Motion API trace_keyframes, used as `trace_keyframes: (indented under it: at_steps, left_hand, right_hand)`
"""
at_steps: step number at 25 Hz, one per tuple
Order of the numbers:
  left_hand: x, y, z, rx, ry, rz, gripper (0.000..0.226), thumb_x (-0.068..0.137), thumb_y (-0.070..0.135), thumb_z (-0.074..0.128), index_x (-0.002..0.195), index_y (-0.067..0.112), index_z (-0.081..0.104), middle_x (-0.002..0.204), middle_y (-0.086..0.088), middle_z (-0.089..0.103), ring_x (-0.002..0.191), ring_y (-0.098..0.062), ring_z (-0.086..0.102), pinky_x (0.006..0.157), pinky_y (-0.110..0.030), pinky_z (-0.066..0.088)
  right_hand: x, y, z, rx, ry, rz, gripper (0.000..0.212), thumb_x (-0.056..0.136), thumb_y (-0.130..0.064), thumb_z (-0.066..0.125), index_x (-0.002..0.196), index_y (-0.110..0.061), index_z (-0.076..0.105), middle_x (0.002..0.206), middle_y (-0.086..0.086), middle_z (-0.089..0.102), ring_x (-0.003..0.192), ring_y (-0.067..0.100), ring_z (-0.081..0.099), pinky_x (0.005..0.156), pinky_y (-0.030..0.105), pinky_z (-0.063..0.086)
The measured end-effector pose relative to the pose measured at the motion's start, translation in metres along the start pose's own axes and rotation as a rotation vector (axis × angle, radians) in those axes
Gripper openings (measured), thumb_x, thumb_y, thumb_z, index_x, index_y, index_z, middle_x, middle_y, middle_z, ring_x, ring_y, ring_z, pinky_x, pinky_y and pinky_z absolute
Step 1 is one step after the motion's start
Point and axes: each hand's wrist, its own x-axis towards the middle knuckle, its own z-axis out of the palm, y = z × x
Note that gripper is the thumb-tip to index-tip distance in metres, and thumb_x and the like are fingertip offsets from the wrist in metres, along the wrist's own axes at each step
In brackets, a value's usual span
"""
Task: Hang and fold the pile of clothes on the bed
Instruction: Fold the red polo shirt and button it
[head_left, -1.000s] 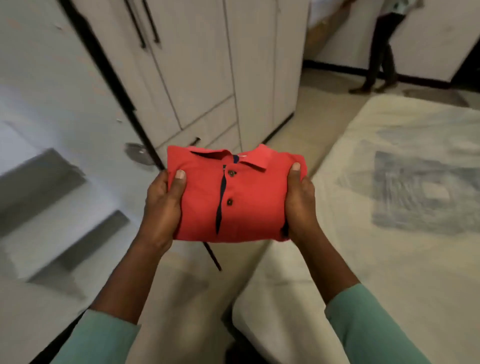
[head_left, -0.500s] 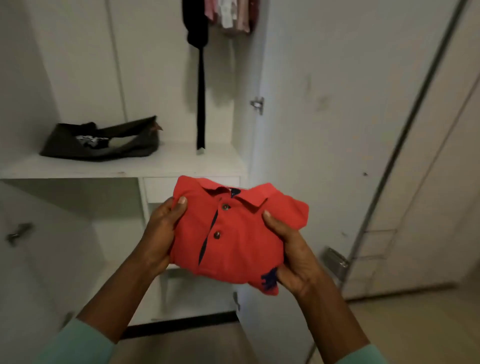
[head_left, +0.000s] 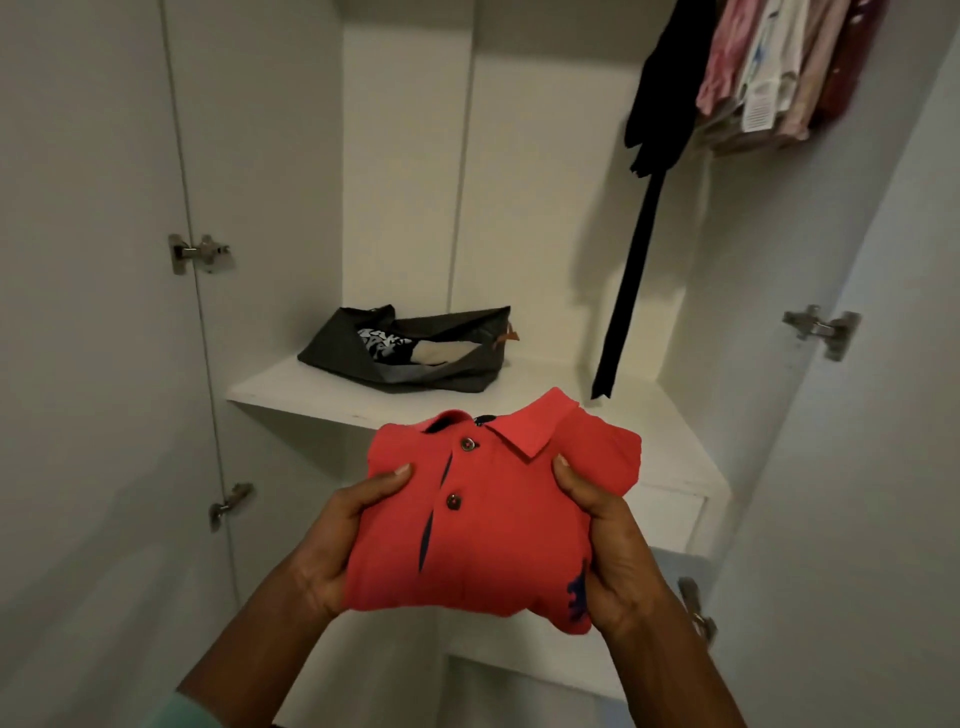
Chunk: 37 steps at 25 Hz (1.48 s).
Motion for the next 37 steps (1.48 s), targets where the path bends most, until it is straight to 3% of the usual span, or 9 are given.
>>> trace_keyframes:
  at_steps: [4, 8, 14, 18, 25, 29, 32, 35, 37]
  left_hand:
    - [0.063, 0.030, -0.012, 0.049, 0.027, 0.034, 0.034, 0.091, 0.022, 0.064, 0.114, 0.002, 0.078, 0.123, -0.028, 0.071, 0.095, -0.041, 0.076, 0.084, -0.055, 0.063]
    - [0.129, 0.067, -0.021, 0.064, 0.069, 0.060, 0.041, 0.085, 0.016, 0.079, 0.123, 0.002, 0.074, 0.131, -0.029, 0.067, 0.104, -0.043, 0.074, 0.090, -0.057, 0.060]
    - [0.212, 0.112, -0.032, -0.014, 0.073, 0.094, 0.090, 0.029, 0.021, 0.106, 0.113, 0.003, 0.079, 0.121, -0.027, 0.072, 0.091, -0.042, 0.077, 0.074, -0.054, 0.064]
    - [0.268, 0.148, -0.039, 0.029, 0.143, 0.213, 0.046, 0.081, 0.017, 0.073, 0.125, 0.004, 0.072, 0.122, -0.024, 0.073, 0.091, -0.038, 0.077, 0.079, -0.055, 0.063]
    - [0.447, 0.232, -0.083, 0.218, 0.207, 0.144, 0.042, 0.087, 0.013, 0.070, 0.129, 0.012, 0.068, 0.120, -0.020, 0.075, 0.110, -0.042, 0.070, 0.091, -0.056, 0.057]
    - [0.553, 0.247, -0.117, 0.507, 0.163, 0.115, 0.043, 0.093, 0.013, 0.071, 0.135, 0.011, 0.064, 0.120, -0.016, 0.074, 0.109, -0.037, 0.071, 0.099, -0.053, 0.056]
    - [0.599, 0.247, -0.139, 1.065, 0.123, 0.118, 0.062, 0.091, 0.028, 0.079, 0.145, 0.014, 0.051, 0.137, -0.010, 0.064, 0.119, -0.032, 0.065, 0.099, -0.042, 0.055]
    - [0.629, 0.258, -0.141, 1.663, 0.065, 0.346, 0.049, 0.087, 0.040, 0.068, 0.130, 0.022, 0.056, 0.131, -0.009, 0.060, 0.117, -0.028, 0.061, 0.097, -0.037, 0.050]
    - [0.651, 0.260, -0.131, 1.867, 0.010, 0.508, 0.051, 0.089, 0.039, 0.066, 0.136, 0.023, 0.053, 0.135, -0.009, 0.053, 0.123, -0.029, 0.055, 0.097, -0.041, 0.048]
  right_hand:
    - [0.076, -0.007, 0.017, -0.072, 0.030, 0.041, 0.036, 0.088, -0.037, 0.073, 0.117, -0.015, 0.074, 0.103, 0.017, 0.079, 0.096, 0.042, 0.074, 0.087, 0.053, 0.056]
    - [0.151, -0.029, 0.037, -0.156, 0.014, 0.106, 0.028, 0.090, -0.040, 0.072, 0.105, -0.017, 0.073, 0.090, 0.015, 0.080, 0.073, 0.035, 0.077, 0.075, 0.044, 0.057]
    - [0.277, -0.046, 0.061, -0.173, -0.099, 0.090, 0.017, 0.093, -0.038, 0.070, 0.104, -0.025, 0.067, 0.082, 0.004, 0.080, 0.074, 0.026, 0.076, 0.065, 0.034, 0.051]
    - [0.360, -0.056, 0.087, -0.211, -0.069, 0.151, 0.031, 0.089, -0.040, 0.074, 0.113, -0.021, 0.066, 0.102, 0.014, 0.077, 0.093, 0.034, 0.069, 0.071, 0.036, 0.051]
    - [0.518, -0.093, 0.138, -0.229, 0.029, -0.007, 0.042, 0.089, -0.028, 0.079, 0.127, -0.015, 0.069, 0.111, 0.017, 0.077, 0.102, 0.038, 0.073, 0.082, 0.050, 0.061]
    - [0.586, -0.077, 0.141, -0.244, 0.120, -0.007, 0.027, 0.095, -0.025, 0.073, 0.118, -0.013, 0.070, 0.109, 0.018, 0.077, 0.101, 0.037, 0.072, 0.083, 0.048, 0.059]
    - [0.620, -0.040, 0.113, -0.401, 0.279, 0.062, 0.035, 0.095, -0.014, 0.069, 0.129, -0.004, 0.065, 0.111, 0.021, 0.074, 0.100, 0.037, 0.071, 0.083, 0.045, 0.058]
    - [0.639, -0.019, 0.091, -0.406, 0.365, 0.106, 0.043, 0.093, -0.008, 0.068, 0.135, -0.002, 0.061, 0.116, 0.022, 0.071, 0.102, 0.039, 0.068, 0.081, 0.044, 0.056]
    - [0.643, -0.021, 0.088, -0.361, 0.380, 0.083, 0.039, 0.092, -0.006, 0.068, 0.130, -0.004, 0.064, 0.112, 0.021, 0.073, 0.101, 0.039, 0.069, 0.079, 0.044, 0.056]
